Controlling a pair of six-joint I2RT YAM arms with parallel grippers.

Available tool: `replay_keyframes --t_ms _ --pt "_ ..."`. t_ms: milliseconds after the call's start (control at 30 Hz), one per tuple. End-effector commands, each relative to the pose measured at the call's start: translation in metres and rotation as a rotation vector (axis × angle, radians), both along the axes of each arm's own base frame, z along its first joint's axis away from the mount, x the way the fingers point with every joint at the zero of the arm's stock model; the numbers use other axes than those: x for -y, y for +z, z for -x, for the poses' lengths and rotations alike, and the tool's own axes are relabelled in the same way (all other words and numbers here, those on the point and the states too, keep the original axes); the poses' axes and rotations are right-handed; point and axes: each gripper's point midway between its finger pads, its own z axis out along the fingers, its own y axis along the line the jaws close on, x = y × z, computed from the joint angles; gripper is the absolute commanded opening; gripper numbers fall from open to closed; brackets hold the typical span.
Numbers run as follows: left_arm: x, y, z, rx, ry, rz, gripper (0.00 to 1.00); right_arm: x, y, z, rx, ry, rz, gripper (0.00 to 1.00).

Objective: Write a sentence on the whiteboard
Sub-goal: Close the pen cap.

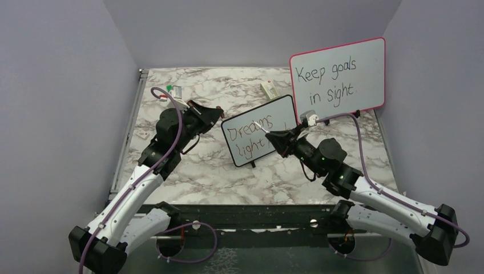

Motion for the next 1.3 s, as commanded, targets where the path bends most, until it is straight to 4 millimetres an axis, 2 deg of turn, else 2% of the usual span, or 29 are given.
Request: replay_keyframes --t_ms 0,200,467,700,900,1267 --pt "-0.013 0.023 -0.01 0.036 0.149 0.152 0.0 -0.009 0.03 -0.002 0.101 -0.039 -0.098 0.01" --pt "-0.006 0.027 -0.01 0.016 0.175 0.252 0.0 -0.026 0.036 0.002 0.173 -0.055 -0.116 0.01" --pt "0.009 0.019 -0.011 -0.058 0.158 0.33 0.0 -0.048 0.037 0.0 0.24 -0.064 -0.082 0.01" --pt "0.015 0.019 -0.011 -0.067 0.133 0.344 0.0 -0.065 0.037 -0.004 0.27 -0.046 -0.058 0.01" --pt "0.019 0.016 -0.012 -0.071 0.116 0.321 0.0 -0.065 0.042 -0.002 0.295 -0.042 -0.079 0.01" --pt "0.027 0.015 -0.011 -0.082 0.077 0.32 0.0 -0.07 0.039 -0.001 0.286 -0.021 -0.07 0.01"
